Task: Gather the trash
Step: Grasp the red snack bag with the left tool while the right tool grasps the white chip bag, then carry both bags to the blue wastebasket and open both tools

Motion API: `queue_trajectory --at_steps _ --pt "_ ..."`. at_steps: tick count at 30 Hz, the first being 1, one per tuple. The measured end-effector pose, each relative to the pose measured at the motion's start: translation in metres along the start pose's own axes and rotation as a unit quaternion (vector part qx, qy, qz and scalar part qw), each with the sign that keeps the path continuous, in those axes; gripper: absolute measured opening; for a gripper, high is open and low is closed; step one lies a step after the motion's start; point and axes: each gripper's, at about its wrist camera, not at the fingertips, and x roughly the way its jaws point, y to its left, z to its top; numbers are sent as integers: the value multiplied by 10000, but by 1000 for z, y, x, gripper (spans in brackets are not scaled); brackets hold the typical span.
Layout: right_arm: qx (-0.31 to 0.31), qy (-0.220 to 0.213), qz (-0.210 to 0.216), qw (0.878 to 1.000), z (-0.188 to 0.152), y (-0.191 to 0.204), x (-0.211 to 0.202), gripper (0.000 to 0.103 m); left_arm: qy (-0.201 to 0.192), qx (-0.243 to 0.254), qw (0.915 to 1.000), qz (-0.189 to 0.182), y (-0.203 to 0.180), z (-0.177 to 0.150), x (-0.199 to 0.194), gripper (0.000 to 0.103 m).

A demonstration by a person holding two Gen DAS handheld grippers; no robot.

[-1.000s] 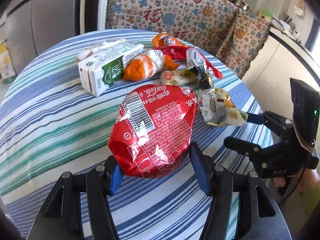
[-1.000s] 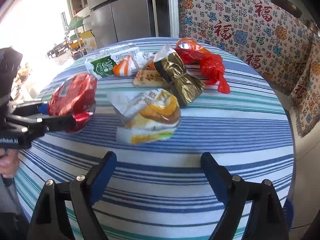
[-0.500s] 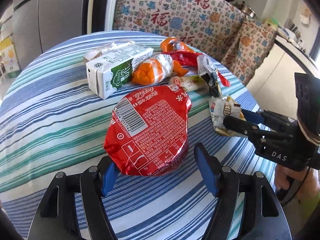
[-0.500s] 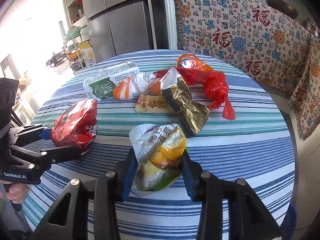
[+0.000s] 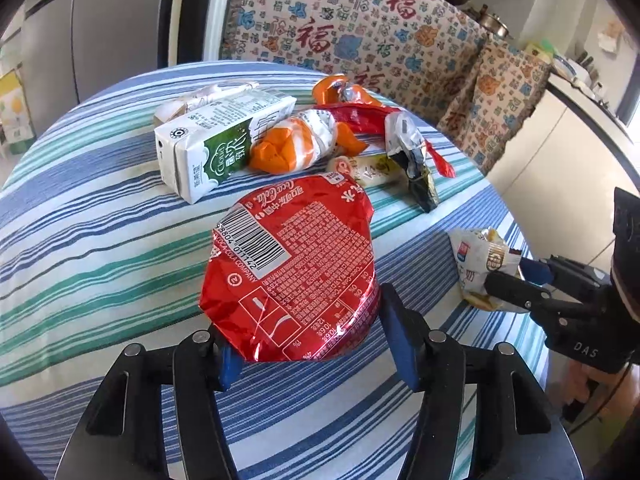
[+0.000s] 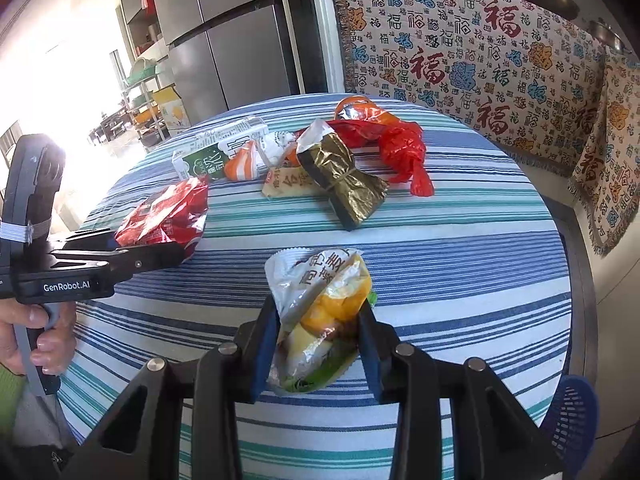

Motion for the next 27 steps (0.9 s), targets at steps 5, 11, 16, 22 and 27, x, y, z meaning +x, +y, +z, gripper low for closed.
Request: queue_trajectory --at_steps 5,11,16,22,27 --pt "32 -59 31 10000 -3 -6 -10 37 -54 69 10000 -29 -6 -2 -8 61" --pt "166 -127 31 9998 -4 -16 -17 37 -122 243 9996 -31 -24 -3 -12 61" --pt "216 -194 31 9996 -6 -21 -23 37 -156 436 9989 113 -38 -4 -11 61" --pt "299 -242 -13 9993 -9 -27 -29 37 -167 511 9983 209 -42 -4 -12 61" --pt "249 -289 -210 9991 -10 -27 -31 37 -157 537 9983 177 -41 -5 -13 61"
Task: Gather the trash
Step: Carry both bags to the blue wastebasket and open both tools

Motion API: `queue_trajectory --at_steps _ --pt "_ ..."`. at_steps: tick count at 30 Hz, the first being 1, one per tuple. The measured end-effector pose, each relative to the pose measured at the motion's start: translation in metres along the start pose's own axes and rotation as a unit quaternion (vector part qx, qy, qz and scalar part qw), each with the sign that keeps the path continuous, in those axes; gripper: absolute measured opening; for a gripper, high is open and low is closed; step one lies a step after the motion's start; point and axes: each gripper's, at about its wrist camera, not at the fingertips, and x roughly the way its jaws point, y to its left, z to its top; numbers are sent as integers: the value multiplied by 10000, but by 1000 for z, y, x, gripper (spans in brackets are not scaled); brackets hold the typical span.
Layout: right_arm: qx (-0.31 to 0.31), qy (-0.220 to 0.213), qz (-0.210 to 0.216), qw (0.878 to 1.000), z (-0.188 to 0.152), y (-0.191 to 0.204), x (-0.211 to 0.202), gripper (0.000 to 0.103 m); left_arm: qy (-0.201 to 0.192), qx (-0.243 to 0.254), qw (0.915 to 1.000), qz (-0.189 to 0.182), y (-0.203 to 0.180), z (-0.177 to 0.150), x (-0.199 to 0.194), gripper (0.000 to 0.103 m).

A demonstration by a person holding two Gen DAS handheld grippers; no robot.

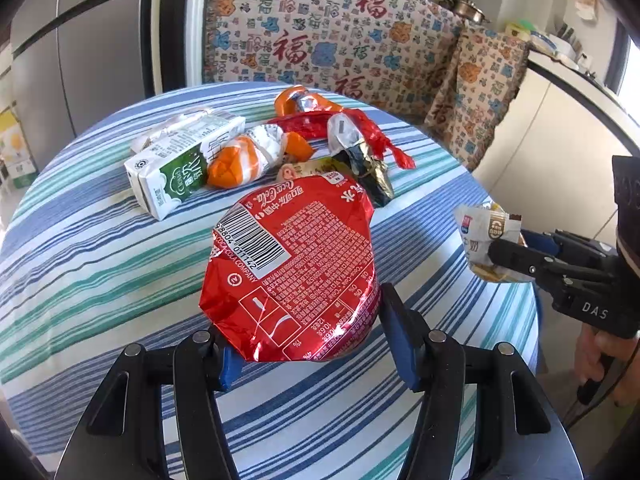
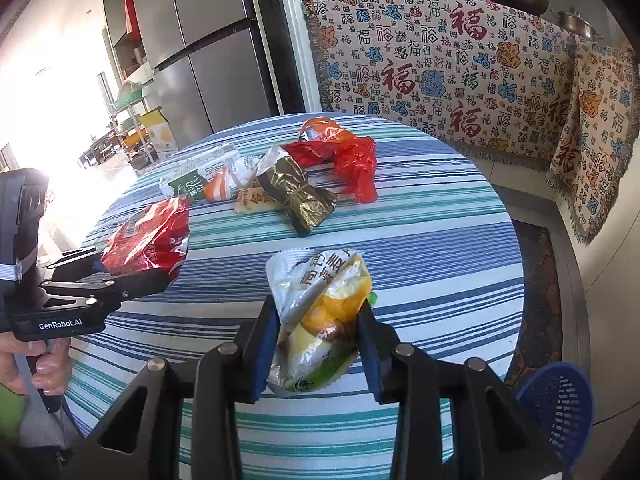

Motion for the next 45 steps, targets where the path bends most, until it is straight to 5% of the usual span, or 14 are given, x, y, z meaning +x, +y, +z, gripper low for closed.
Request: queue_trajectory --at_steps 20,45 --pt "-886 -562 -557 9929 2 25 -38 37 3 -138 9999 -29 -14 -4 -6 61" --pt "-603 -790 -964 9904 -9 -18 -69 37 -54 238 9990 -369 -77 11 -6 61"
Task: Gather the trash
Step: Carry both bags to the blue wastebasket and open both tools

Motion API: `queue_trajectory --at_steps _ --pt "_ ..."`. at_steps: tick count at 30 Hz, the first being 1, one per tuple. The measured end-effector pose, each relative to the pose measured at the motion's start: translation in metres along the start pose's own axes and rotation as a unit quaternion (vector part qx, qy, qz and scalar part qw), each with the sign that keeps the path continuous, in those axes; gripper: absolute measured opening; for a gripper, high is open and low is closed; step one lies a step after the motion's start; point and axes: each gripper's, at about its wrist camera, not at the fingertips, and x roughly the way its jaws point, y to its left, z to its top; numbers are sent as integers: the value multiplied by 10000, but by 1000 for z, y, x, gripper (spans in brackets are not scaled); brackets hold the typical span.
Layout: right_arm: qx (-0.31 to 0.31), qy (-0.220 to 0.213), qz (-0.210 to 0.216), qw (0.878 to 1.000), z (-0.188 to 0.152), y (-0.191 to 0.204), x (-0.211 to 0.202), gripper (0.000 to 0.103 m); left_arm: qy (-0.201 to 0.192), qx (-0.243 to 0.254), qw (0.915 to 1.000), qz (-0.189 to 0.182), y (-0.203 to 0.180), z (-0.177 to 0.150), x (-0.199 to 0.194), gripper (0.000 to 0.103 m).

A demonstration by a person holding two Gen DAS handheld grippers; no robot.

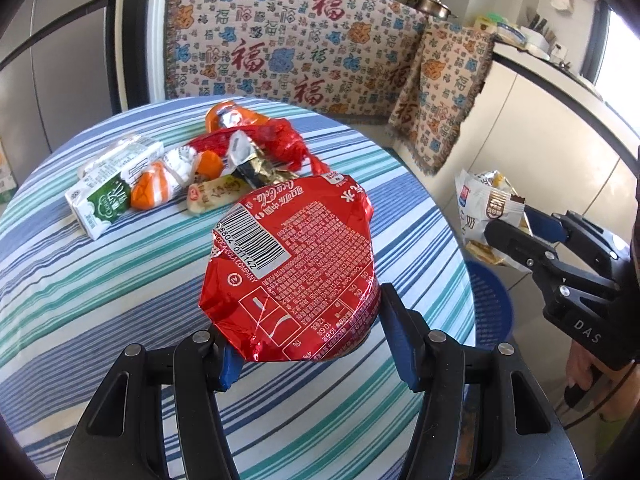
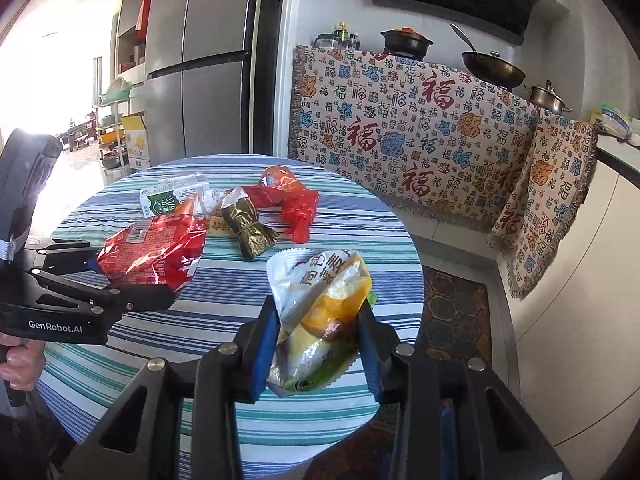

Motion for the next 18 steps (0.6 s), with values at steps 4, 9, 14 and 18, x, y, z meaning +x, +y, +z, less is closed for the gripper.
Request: queue_trajectory --at_steps 4,9,14,18 --pt "420 19 35 9991 -6 -29 -5 37 13 127 9998 -165 -20 8 6 61" --pt "1199 102 -119 9927 -21 -92 -13 37 26 400 9980 -493 -62 21 16 61" --pt "1928 305 -140 9807 -38 -158 -24 37 105 684 9938 -871 -112 32 32 61" --pt "2421 634 -365 9675 -55 -209 -26 37 230 925 9884 -1183 -160 37 51 61"
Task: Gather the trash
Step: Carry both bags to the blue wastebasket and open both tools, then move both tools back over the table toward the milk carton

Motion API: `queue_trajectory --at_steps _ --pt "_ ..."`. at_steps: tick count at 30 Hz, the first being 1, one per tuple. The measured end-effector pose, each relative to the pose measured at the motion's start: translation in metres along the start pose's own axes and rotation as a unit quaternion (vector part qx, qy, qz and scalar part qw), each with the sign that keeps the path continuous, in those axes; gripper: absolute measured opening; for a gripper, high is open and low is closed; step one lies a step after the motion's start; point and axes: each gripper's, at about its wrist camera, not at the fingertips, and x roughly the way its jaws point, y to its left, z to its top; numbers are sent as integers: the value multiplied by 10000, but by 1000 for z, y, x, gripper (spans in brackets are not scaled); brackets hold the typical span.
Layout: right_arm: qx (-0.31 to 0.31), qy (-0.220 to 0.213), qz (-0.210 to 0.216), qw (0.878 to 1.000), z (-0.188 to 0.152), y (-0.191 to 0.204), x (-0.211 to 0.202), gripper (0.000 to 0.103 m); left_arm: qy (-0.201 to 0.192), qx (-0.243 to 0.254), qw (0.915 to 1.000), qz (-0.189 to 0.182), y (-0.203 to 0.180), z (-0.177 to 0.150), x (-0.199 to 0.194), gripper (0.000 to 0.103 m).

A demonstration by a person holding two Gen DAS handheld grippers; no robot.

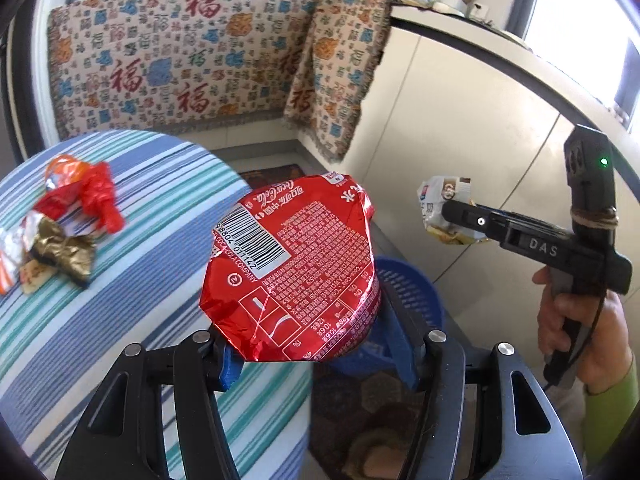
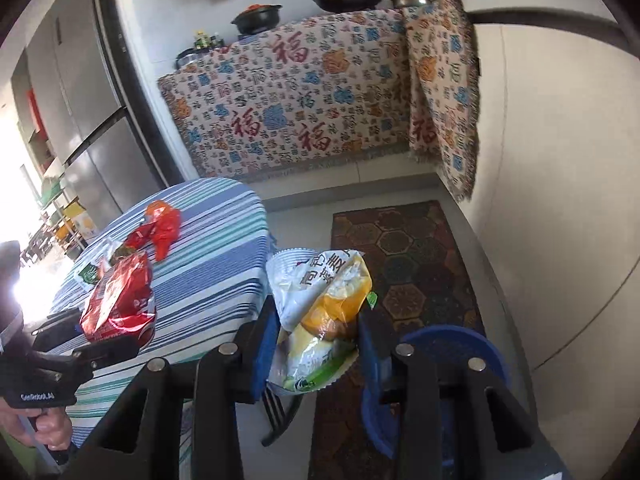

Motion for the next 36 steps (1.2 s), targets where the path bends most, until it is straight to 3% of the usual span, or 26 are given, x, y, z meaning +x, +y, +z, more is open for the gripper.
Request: queue_trajectory --at_steps 7,12,17,27,28,29,31,36 --pt "1010 424 -582 9923 -12 -92 20 37 356 297 9979 -444 -65 13 63 61" --pt "1536 714 -689 9831 -31 -131 35 38 626 470 9948 -653 -97 10 110 61" --pt "1748 914 -753 9774 -41 -148 41 38 941 499 9912 -782 -114 3 153 61" --pt "2135 895 -707 9703 -44 -174 49 45 1352 692 9853 -786 -127 -6 206 62" --pt "2192 859 -685 9695 -44 -175 50 48 1391 714 9843 -816 -128 -8 211 63" --pt "2254 816 -672 9685 -43 -177 49 55 1411 732 9837 -837 -128 -10 216 70" --pt "2378 704 -757 9658 -42 -182 46 59 1412 735 9840 -803 -129 -17 223 83" --pt "2362 316 -988 9662 -37 -182 28 59 1254 530 9886 -645 -122 -17 216 85"
